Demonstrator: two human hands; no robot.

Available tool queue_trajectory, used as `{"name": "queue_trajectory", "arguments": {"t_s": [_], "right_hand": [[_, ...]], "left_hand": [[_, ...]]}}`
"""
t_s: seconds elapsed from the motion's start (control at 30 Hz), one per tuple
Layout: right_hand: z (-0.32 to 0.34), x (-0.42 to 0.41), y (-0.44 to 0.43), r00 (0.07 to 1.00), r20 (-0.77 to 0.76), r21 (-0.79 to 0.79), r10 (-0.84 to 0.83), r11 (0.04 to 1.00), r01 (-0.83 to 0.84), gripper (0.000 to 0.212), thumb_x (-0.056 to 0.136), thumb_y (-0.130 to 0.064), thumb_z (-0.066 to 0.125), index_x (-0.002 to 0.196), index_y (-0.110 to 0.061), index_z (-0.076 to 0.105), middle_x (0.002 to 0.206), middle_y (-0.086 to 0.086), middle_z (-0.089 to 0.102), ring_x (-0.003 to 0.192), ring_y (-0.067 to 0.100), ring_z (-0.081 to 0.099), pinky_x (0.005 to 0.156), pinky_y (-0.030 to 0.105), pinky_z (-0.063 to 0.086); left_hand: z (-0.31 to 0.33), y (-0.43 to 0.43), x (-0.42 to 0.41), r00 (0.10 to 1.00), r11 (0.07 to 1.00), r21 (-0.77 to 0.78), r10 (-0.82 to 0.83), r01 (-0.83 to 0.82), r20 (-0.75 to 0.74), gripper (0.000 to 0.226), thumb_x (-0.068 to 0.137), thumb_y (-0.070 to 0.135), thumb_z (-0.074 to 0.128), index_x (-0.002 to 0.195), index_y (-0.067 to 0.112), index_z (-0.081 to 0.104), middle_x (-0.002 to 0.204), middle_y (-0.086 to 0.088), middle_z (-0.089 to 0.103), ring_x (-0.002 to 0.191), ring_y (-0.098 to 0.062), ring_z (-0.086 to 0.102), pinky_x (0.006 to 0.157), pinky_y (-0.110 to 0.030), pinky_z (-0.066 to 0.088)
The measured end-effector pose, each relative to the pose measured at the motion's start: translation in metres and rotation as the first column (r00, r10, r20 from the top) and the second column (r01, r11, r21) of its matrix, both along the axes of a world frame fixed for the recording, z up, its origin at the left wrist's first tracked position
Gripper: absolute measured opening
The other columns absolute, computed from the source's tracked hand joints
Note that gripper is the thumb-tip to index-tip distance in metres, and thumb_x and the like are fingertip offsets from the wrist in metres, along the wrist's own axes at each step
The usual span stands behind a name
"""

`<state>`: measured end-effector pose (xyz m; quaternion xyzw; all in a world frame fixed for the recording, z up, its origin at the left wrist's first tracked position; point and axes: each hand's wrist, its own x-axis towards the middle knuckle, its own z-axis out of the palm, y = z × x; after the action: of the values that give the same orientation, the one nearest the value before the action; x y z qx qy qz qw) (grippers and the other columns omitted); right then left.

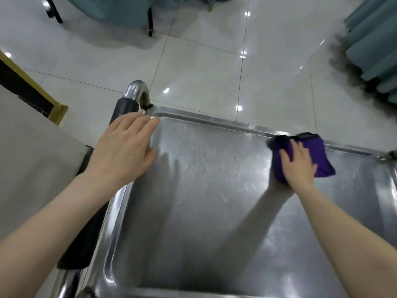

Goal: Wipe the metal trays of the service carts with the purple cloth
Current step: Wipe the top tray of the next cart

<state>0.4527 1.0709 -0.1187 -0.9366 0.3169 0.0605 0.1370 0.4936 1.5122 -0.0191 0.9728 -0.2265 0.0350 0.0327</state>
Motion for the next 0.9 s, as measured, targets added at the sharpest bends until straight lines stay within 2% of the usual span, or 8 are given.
{"name": "queue_trajectory", "arguments": {"t_s": [0.07, 0.13, 0.23, 0.37, 0.5, 0.63, 0.77, 0.9], "right_hand": [[-0.001, 0.009, -0.001, 0.995, -0.015, 0.010, -0.103, 0.995, 0.103, 0.060, 0.096, -0.057, 0.033, 0.151, -0.036, 0.022, 0.161, -0.005, 0.016, 0.149, 0.019, 0.009, 0.111, 0.070, 0.006], [-0.003, 0.025, 0.038, 0.997, -0.004, 0.022, -0.080, 0.997, 0.080, 0.060, 0.096, -0.056, 0.033, 0.152, -0.039, 0.018, 0.162, -0.008, 0.013, 0.149, 0.017, 0.006, 0.110, 0.071, 0.003], [-0.012, 0.049, 0.140, 0.972, 0.043, 0.033, 0.232, 0.972, -0.234, 0.058, 0.096, -0.055, 0.033, 0.151, -0.041, 0.020, 0.161, -0.012, 0.011, 0.148, 0.015, 0.006, 0.111, 0.069, -0.001], [-0.012, 0.072, 0.276, 0.821, 0.014, 0.071, 0.570, 0.819, -0.570, 0.058, 0.097, -0.057, 0.029, 0.151, -0.039, 0.019, 0.162, -0.010, 0.008, 0.149, 0.016, 0.000, 0.109, 0.066, -0.011], [-0.007, 0.071, 0.263, 0.733, 0.024, 0.082, 0.680, 0.729, -0.679, 0.058, 0.097, -0.058, 0.030, 0.151, -0.039, 0.020, 0.162, -0.010, 0.009, 0.149, 0.015, 0.001, 0.114, 0.057, -0.008], [-0.006, 0.034, 0.143, 0.874, 0.072, 0.038, 0.480, 0.875, -0.483, 0.058, 0.096, -0.056, 0.036, 0.150, -0.040, 0.024, 0.161, -0.011, 0.015, 0.148, 0.014, 0.009, 0.117, 0.053, 0.003], [-0.003, -0.007, -0.013, 0.996, 0.042, 0.006, 0.079, 0.997, -0.079, 0.059, 0.096, -0.055, 0.037, 0.150, -0.035, 0.027, 0.161, -0.005, 0.019, 0.148, 0.018, 0.011, 0.116, 0.060, 0.008], [0.002, 0.002, -0.066, 0.984, -0.013, 0.017, -0.177, 0.984, 0.178, 0.061, 0.096, -0.057, 0.032, 0.152, -0.037, 0.018, 0.162, -0.005, 0.014, 0.149, 0.020, 0.007, 0.113, 0.067, 0.005]], "left_hand": [[-0.002, -0.001, 0.002, 1.000, 1.000, -0.002, -0.011, 0.011, 0.018, 0.054, 0.088, 0.027, 0.050, 0.138, 0.008, 0.046, 0.130, -0.011, 0.057, 0.129, -0.030, 0.044, 0.110, -0.040, 0.028], [-0.003, -0.001, 0.003, 1.000, 1.000, 0.008, -0.025, 0.025, 0.010, 0.053, 0.089, 0.027, 0.051, 0.139, 0.009, 0.045, 0.131, -0.012, 0.057, 0.129, -0.030, 0.044, 0.111, -0.041, 0.028], [-0.001, 0.000, 0.004, 1.000, 0.999, 0.030, -0.024, 0.024, 0.006, 0.053, 0.089, 0.029, 0.046, 0.139, 0.009, 0.045, 0.131, -0.012, 0.057, 0.128, -0.030, 0.045, 0.111, -0.042, 0.028], [-0.001, -0.001, 0.001, 1.000, 0.999, 0.038, -0.020, 0.019, 0.011, 0.047, 0.092, 0.020, 0.051, 0.138, 0.009, 0.045, 0.131, -0.012, 0.057, 0.128, -0.030, 0.045, 0.111, -0.041, 0.028], [-0.003, -0.003, 0.002, 1.000, 0.997, 0.080, -0.012, 0.010, 0.022, 0.051, 0.089, 0.021, 0.058, 0.137, 0.011, 0.046, 0.132, -0.011, 0.056, 0.129, -0.029, 0.044, 0.111, -0.041, 0.026], [-0.009, -0.036, 0.001, 0.994, 0.990, 0.093, 0.108, -0.107, -0.005, 0.056, 0.087, 0.033, 0.057, 0.138, 0.016, 0.044, 0.136, -0.011, 0.053, 0.132, -0.031, 0.041, 0.112, -0.054, 0.013], [-0.042, -0.092, 0.002, 0.984, 0.998, 0.067, 0.032, -0.020, -0.173, 0.060, 0.093, 0.038, 0.046, 0.149, 0.024, 0.028, 0.155, -0.008, 0.030, 0.145, -0.027, 0.019, 0.115, -0.057, -0.003], [-0.073, -0.123, -0.005, 0.959, 0.999, -0.050, -0.012, -0.002, -0.284, 0.057, 0.093, 0.037, 0.048, 0.146, 0.024, 0.032, 0.154, -0.005, 0.030, 0.144, -0.026, 0.021, 0.117, -0.049, 0.016]]}}
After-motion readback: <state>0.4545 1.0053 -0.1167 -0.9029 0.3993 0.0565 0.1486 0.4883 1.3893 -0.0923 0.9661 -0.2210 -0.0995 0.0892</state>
